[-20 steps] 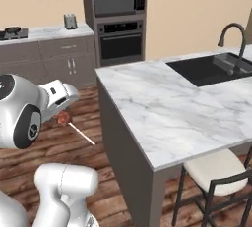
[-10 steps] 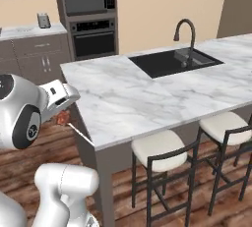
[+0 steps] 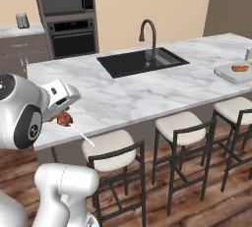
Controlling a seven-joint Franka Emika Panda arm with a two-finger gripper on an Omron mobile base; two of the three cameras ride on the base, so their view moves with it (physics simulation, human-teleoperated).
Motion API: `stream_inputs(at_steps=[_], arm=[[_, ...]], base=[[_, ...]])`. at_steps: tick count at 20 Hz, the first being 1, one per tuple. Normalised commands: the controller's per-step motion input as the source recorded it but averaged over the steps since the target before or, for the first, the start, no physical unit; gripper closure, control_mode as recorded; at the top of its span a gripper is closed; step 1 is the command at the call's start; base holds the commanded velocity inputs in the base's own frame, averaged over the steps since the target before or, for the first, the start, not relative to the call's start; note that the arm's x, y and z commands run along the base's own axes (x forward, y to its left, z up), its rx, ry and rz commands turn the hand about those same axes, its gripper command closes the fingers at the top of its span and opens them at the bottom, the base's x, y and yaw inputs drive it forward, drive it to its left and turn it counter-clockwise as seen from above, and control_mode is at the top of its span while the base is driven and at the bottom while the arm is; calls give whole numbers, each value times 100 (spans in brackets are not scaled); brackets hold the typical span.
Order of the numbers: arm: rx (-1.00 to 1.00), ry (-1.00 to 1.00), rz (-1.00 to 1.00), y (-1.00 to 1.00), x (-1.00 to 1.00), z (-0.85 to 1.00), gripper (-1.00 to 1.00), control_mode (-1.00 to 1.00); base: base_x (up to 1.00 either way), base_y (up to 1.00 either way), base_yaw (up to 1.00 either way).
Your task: Place the cold items (sweet potato and lime) from the fridge in one tupperware on the dining counter. Place the warm items (hot dog and kebab skewer) in the stove area in another tupperware.
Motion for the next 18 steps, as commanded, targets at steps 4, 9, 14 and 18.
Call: stream_inputs(at_steps=[4,9,14,18], arm=[[0,0,0,0,0,0,100,100],[0,0,0,0,0,0,100,100],[0,0,0,0,0,0,100,100],[0,0,0,0,0,0,100,100]], base=[[4,-100,0],[34,-100,0],[62,-100,6],[64,-100,1]])
